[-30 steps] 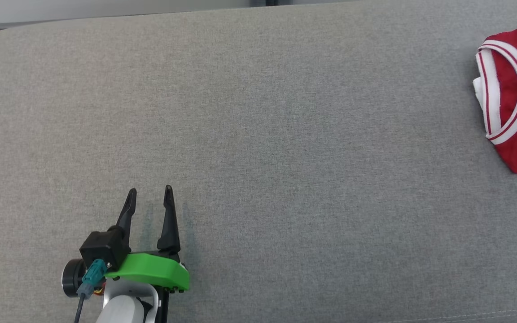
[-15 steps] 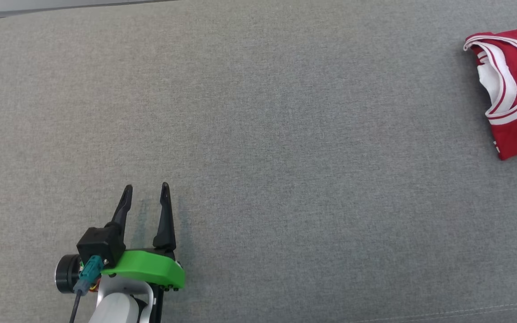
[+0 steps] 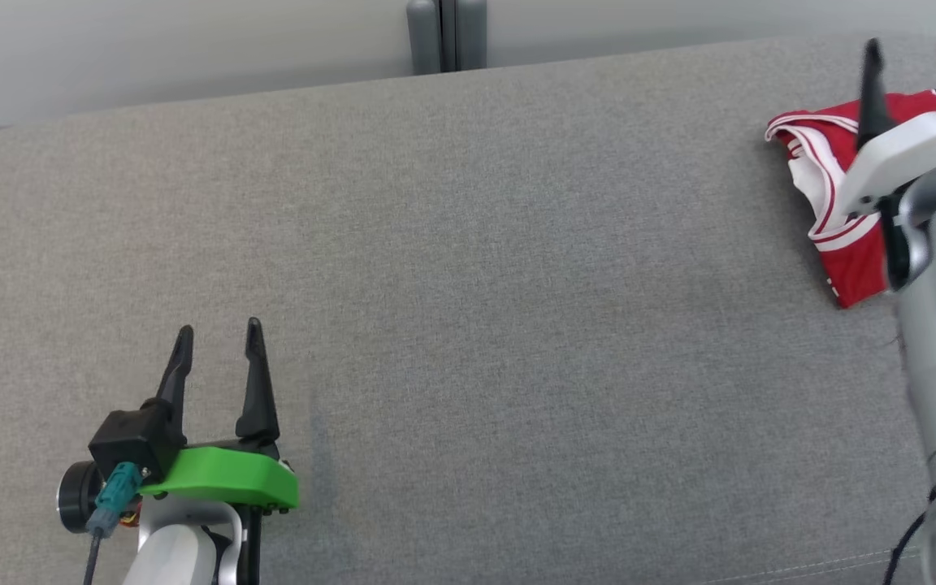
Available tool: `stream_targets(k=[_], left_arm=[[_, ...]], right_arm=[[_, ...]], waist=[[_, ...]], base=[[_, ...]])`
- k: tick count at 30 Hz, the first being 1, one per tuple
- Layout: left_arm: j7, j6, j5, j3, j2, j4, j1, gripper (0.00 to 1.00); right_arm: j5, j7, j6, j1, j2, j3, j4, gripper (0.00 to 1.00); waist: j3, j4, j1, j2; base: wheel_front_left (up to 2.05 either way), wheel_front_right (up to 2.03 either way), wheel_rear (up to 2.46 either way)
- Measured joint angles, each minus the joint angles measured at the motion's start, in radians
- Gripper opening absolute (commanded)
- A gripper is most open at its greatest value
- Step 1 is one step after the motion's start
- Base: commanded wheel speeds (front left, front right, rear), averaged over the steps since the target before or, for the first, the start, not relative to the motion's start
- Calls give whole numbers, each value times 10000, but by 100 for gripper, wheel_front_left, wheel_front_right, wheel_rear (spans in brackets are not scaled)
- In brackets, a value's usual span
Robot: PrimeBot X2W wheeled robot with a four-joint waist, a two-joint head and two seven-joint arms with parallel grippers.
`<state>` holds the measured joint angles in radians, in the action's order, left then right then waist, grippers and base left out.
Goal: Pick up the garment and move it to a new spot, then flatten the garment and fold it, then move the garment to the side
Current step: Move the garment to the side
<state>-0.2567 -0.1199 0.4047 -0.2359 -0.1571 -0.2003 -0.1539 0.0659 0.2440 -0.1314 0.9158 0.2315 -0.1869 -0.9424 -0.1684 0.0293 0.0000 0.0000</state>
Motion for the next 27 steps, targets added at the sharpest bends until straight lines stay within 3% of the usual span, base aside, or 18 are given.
stream_targets(k=[4,10,17,24,27], left_arm=[[-21,-17,54,313,92,-117,-4,100],[-50,151,-36,757,349,-286,322,100],[-58,332,-209,1131,604,-476,992,100],[-58,577,-211,1384,855,-378,1510,100],[-58,662,-211,1398,934,-343,1625,100]], right_arm=[[-886,130,0,-782,-779,1018,585,100],[-2038,176,0,-2524,-1315,2153,2159,100],[-2416,180,0,-5249,-1613,2451,4546,100],[-2253,186,0,-7211,-1801,2477,5768,100],[-2709,186,0,-7716,-1806,2520,6038,100]], waist=[[480,93,0,0],[1086,147,0,0],[1603,-4,0,0],[1809,-183,0,0],[1802,-218,0,0]], base=[[0,0,0],[0,0,0],[0,0,0],[0,0,0],[0,0,0]])
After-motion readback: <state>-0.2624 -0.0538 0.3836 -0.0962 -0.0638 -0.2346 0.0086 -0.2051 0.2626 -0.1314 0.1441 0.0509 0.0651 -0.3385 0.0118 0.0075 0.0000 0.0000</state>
